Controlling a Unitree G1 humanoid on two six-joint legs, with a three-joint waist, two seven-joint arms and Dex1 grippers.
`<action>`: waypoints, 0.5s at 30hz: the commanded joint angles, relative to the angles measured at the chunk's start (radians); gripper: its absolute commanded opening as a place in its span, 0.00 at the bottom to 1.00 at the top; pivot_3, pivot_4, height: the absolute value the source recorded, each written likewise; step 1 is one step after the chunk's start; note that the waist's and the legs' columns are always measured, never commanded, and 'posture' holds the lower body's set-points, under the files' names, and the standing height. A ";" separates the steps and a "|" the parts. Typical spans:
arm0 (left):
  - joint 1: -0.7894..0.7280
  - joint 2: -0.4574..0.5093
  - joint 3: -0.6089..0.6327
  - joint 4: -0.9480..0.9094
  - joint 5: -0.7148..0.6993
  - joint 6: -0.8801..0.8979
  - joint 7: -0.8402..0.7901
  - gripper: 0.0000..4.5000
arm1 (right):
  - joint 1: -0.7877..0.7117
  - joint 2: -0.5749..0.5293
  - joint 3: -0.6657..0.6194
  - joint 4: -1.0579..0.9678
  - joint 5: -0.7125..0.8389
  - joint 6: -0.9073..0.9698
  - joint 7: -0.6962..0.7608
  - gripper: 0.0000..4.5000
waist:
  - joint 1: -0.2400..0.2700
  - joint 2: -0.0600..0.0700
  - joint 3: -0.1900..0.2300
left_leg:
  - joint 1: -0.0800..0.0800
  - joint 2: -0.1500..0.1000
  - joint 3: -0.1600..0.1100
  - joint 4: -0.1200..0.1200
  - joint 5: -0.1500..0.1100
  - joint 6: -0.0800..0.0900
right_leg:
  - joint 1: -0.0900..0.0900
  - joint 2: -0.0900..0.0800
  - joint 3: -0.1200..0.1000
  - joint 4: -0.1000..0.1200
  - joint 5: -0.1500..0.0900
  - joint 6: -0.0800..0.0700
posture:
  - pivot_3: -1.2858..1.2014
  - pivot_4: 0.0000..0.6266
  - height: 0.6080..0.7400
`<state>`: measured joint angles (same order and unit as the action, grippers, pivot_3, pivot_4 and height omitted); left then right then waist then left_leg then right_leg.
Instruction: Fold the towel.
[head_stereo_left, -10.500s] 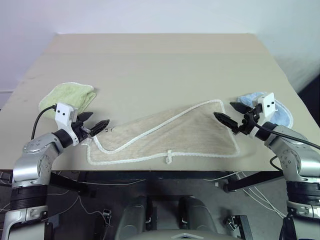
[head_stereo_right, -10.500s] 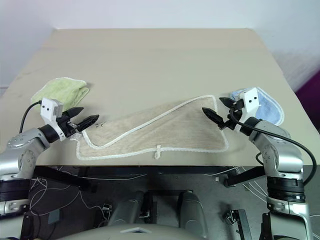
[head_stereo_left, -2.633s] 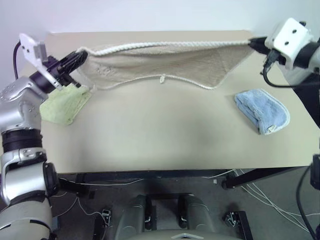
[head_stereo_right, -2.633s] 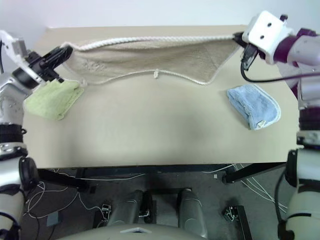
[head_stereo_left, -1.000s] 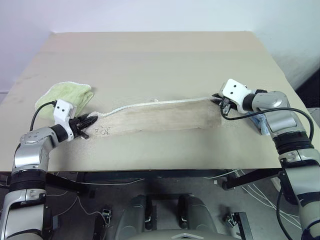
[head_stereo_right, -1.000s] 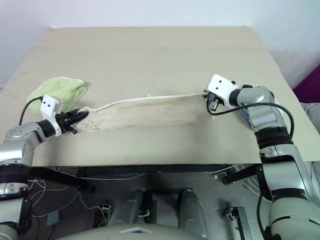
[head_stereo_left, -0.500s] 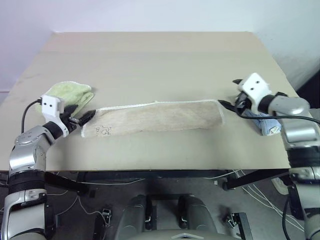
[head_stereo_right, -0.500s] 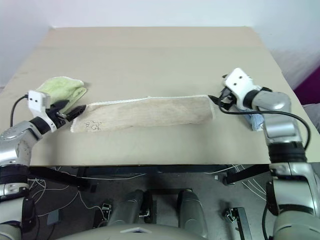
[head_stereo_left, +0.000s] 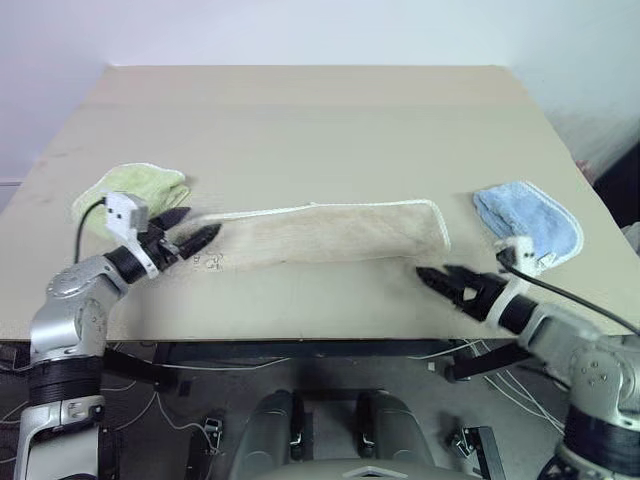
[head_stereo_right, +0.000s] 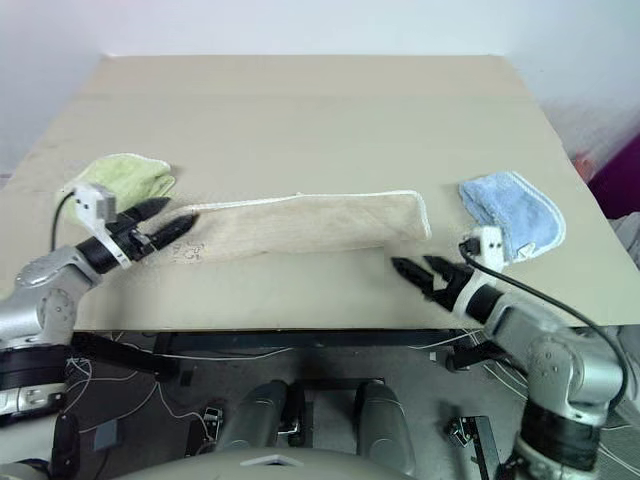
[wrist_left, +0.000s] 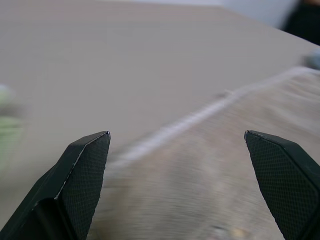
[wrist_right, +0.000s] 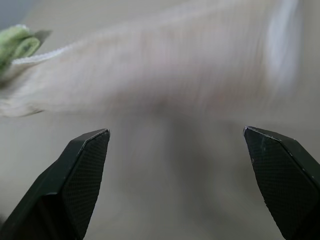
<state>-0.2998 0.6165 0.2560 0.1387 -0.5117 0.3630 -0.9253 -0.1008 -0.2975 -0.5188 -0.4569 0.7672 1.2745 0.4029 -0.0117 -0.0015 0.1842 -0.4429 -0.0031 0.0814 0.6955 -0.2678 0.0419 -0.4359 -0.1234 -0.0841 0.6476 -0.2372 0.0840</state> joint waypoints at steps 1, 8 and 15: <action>0.027 0.019 -0.070 -0.094 -0.010 -0.008 -0.108 1.00 | -0.066 0.159 -0.116 -0.026 0.071 0.129 -0.202 1.00 | -0.002 0.001 -0.001 | 0.000 0.000 0.000 -0.001 0.000 0.000 | 0.000 0.000 0.000 0.000 0.000 0.000 | 0.52 0.24 0.71; 0.017 0.004 -0.129 -0.107 0.009 -0.017 -0.130 1.00 | -0.239 0.306 -0.289 0.133 0.063 0.150 -0.429 1.00 | -0.009 -0.002 -0.006 | 0.001 0.000 0.000 -0.003 0.001 -0.001 | -0.002 0.002 0.001 0.000 -0.001 -0.002 | 0.52 0.24 0.71; 0.035 -0.006 -0.135 -0.133 0.003 -0.012 -0.125 1.00 | -0.319 0.315 -0.300 0.264 0.056 0.056 -0.501 1.00 | -0.007 -0.008 -0.013 | 0.002 0.000 0.000 -0.003 0.001 0.000 | -0.002 0.002 0.001 -0.001 -0.001 -0.004 | 0.52 0.24 0.71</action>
<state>-0.2674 0.6090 0.1240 0.0534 -0.5025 0.3628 -1.0460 -0.4233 0.0172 -0.8032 -0.2495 0.8529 1.3664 -0.0450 -0.0187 -0.0099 0.1716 -0.4401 -0.0028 0.0819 0.6923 -0.2668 0.0416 -0.4377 -0.1209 -0.0834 0.6470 -0.2383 0.0799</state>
